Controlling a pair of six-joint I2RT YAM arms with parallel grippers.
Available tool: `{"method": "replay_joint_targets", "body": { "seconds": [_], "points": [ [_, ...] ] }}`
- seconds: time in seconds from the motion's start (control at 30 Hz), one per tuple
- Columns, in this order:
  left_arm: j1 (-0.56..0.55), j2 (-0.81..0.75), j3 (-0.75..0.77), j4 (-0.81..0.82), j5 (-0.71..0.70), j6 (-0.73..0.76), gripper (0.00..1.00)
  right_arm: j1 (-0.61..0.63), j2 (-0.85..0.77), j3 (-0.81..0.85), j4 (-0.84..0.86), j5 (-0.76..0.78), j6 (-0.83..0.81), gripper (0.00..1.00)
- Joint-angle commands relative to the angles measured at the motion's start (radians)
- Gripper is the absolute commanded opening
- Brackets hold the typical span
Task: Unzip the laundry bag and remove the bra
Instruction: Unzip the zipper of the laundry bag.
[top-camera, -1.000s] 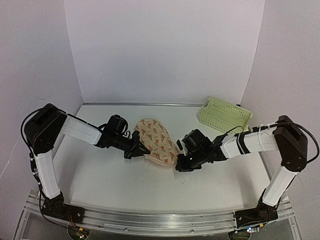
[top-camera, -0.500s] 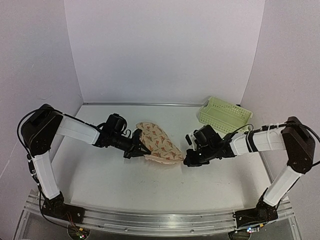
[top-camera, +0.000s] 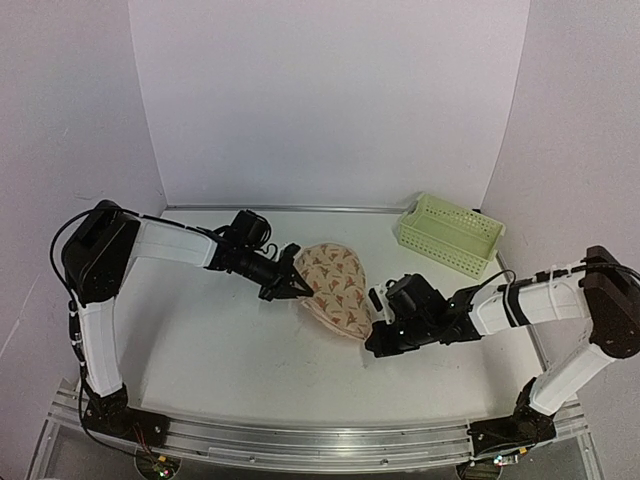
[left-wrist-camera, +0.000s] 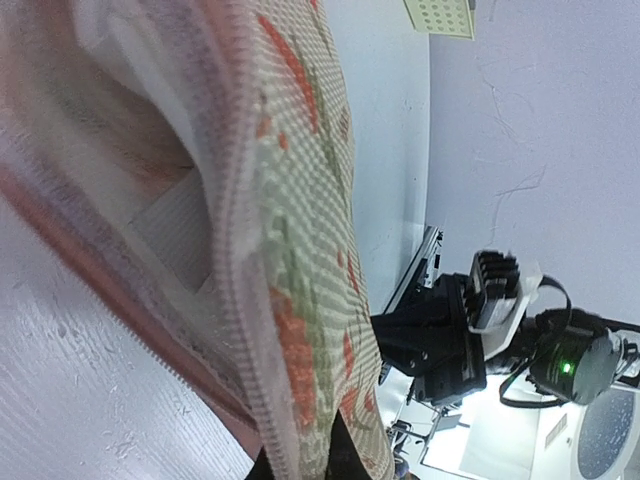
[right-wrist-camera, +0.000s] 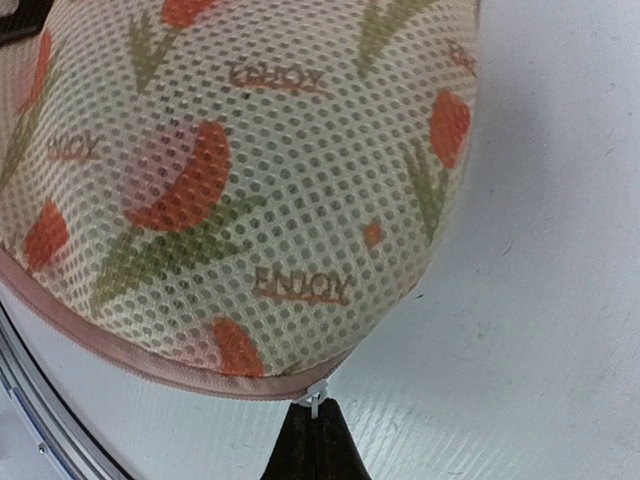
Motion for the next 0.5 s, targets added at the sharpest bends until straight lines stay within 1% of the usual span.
{"method": "replay_joint_targets", "body": {
  "seconds": [0.0, 0.07, 0.13, 0.23, 0.3, 0.47],
  "points": [
    [0.014, 0.063, 0.167, -0.132, -0.053, 0.113, 0.0, 0.056, -0.036, -0.004, 0.002, 0.063, 0.07, 0.0],
    [0.016, 0.087, 0.217, -0.162, -0.065, 0.131, 0.05, 0.062, -0.023, 0.008, -0.004, 0.072, 0.097, 0.0],
    [0.02, 0.111, 0.259, -0.205, -0.071, 0.155, 0.12, 0.065, -0.006, 0.027, -0.012, 0.076, 0.116, 0.0],
    [0.036, 0.126, 0.297, -0.274, -0.085, 0.199, 0.27, 0.067, 0.028, 0.061, -0.015, 0.08, 0.138, 0.0],
    [0.062, 0.117, 0.292, -0.3, -0.106, 0.214, 0.35, 0.067, 0.054, 0.088, -0.015, 0.077, 0.145, 0.0],
    [0.131, 0.049, 0.239, -0.326, -0.139, 0.222, 0.49, 0.067, 0.126, 0.165, -0.015, 0.055, 0.15, 0.0]
  ]
}}
